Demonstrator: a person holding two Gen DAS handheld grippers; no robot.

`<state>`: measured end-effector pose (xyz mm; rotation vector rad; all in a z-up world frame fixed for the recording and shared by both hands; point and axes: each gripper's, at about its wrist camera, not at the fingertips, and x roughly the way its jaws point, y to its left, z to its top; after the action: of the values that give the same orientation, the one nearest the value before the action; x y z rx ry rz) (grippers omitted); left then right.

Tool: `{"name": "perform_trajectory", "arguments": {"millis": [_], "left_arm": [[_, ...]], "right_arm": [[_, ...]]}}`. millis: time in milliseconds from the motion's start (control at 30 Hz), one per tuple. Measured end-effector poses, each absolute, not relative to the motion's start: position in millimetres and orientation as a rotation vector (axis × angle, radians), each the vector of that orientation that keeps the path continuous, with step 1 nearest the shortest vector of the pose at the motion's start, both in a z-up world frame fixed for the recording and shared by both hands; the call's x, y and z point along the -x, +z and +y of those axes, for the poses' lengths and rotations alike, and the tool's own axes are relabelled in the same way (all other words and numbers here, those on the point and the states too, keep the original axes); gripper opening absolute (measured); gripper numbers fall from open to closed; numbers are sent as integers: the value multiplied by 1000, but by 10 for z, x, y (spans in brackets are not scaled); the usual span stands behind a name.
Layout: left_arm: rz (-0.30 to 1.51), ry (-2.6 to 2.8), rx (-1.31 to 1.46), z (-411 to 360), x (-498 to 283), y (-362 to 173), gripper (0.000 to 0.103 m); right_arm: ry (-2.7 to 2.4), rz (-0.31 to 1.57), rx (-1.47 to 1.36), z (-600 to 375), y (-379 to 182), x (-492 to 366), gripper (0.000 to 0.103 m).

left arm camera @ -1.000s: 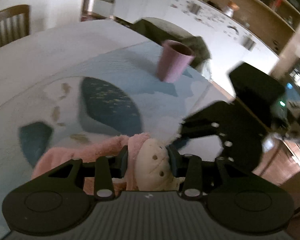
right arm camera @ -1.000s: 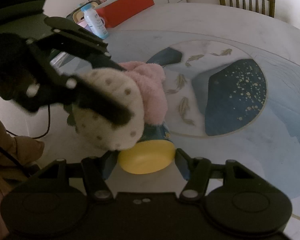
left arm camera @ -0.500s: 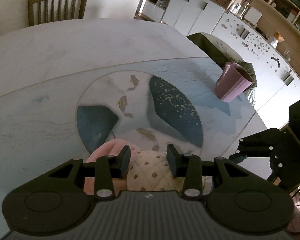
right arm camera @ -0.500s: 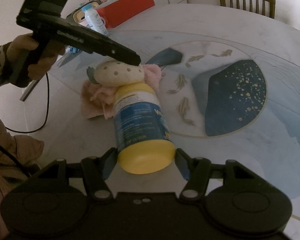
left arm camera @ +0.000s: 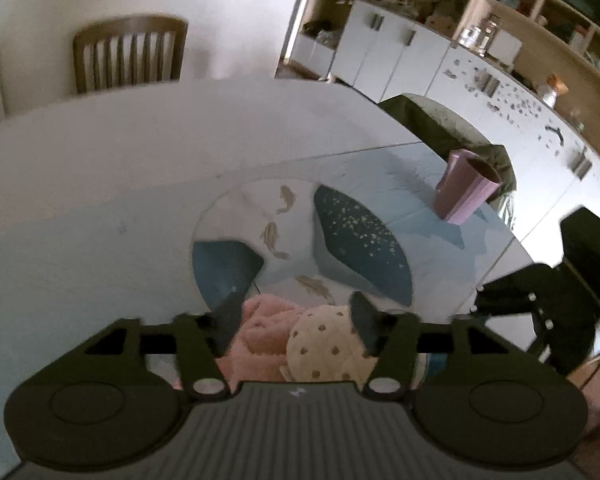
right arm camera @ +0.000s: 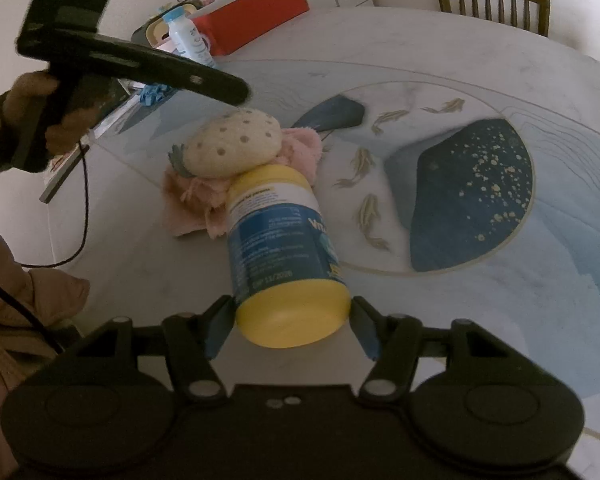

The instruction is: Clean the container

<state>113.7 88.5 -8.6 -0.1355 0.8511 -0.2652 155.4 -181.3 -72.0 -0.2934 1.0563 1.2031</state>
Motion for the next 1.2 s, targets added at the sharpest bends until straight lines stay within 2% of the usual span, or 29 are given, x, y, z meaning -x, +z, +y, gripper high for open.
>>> {"name": "perform_trajectory", "arguments": {"millis": [67, 167, 367, 600, 667, 733, 767, 800, 1000, 1200], "left_arm": [[817, -332, 67, 776, -1026, 16, 69], [794, -424, -58, 540, -900, 89, 81], [821, -524, -310, 142, -837, -108, 81], [864, -525, -334, 148, -964, -335, 80], [883, -507, -282, 203, -1038, -355, 75], [896, -461, -227, 288, -1118, -358, 63], [896, -446, -201, 328, -1137, -350, 56], [899, -429, -171, 381, -1160, -343, 43], [902, -362, -73, 577, -1205, -283, 33], [849, -396, 90, 697, -1116, -17, 30]], "right_arm": [[1202, 1058, 292, -1815, -716, -1556, 62], [1203, 1058, 294, -1820, -714, -1558, 62], [1203, 1062, 303, -1813, -710, -1562, 62], [1202, 1059, 312, -1802, -703, -1555, 62], [1201, 1058, 314, -1806, -700, -1557, 62], [1199, 1056, 316, -1800, -702, -1549, 62], [1198, 1054, 318, -1803, -699, -1547, 62], [1197, 1054, 318, -1797, -700, -1546, 62], [1197, 1052, 322, -1804, -691, -1545, 62], [1196, 1053, 321, -1805, -684, -1547, 62]]}}
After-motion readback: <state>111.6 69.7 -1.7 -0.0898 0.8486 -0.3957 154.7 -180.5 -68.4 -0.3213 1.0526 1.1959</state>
